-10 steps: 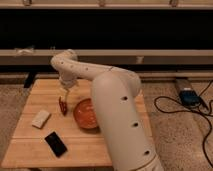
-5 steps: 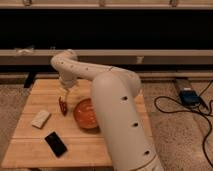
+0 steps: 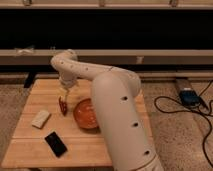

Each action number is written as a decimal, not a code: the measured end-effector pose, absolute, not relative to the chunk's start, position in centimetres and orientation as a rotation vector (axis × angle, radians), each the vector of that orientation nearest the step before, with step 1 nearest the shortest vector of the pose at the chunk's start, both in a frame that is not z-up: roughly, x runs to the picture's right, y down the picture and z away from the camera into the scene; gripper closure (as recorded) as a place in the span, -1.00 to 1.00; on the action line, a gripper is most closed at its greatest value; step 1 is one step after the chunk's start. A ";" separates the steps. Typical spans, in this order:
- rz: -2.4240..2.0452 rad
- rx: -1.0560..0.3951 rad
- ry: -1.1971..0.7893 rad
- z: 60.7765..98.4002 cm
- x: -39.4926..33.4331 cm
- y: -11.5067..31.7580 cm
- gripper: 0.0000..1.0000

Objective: Place the pepper on the white sponge

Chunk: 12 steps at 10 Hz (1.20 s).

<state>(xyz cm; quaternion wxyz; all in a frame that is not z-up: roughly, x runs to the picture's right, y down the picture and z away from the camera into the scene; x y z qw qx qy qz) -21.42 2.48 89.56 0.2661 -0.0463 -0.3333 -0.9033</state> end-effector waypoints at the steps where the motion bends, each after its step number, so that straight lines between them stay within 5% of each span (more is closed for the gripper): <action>1: -2.439 -0.125 -0.900 89.6 -21.4 2.5 -0.60; 12: -2.462 -0.085 -0.958 88.7 -24.6 3.9 -0.60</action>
